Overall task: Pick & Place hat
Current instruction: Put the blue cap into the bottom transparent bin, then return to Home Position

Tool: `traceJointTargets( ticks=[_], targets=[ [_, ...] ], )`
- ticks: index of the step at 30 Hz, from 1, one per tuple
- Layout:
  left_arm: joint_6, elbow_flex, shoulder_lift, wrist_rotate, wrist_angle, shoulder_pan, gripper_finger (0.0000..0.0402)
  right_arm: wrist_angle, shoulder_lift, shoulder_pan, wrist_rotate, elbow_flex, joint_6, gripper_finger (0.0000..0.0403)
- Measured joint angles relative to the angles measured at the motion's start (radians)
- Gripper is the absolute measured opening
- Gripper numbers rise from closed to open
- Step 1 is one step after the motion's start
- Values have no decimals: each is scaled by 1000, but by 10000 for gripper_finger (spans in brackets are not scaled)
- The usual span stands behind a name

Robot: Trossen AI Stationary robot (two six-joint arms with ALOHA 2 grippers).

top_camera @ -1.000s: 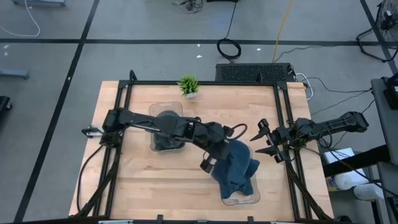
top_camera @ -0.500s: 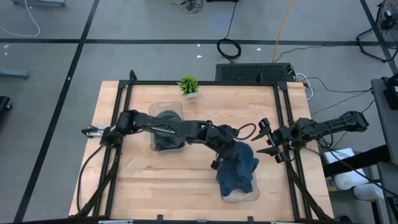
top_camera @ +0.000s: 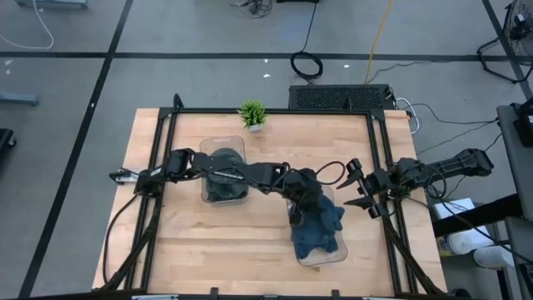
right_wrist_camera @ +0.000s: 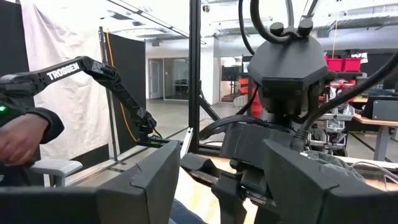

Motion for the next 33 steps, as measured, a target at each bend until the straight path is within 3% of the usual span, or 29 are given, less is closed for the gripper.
traceJointTargets(
  ticks=[9, 23, 33],
  targets=[
    [-97, 4, -32, -2, 19, -6, 81, -8, 1, 0, 0, 0, 0, 212],
    [-95, 4, -116, -2, 14, -6, 77, -10, 1, 0, 1, 0, 0, 212],
    [-99, 4, -244, -2, -33, -6, 76, -10, 1, 0, 1, -1, 1, 212]
  ],
)
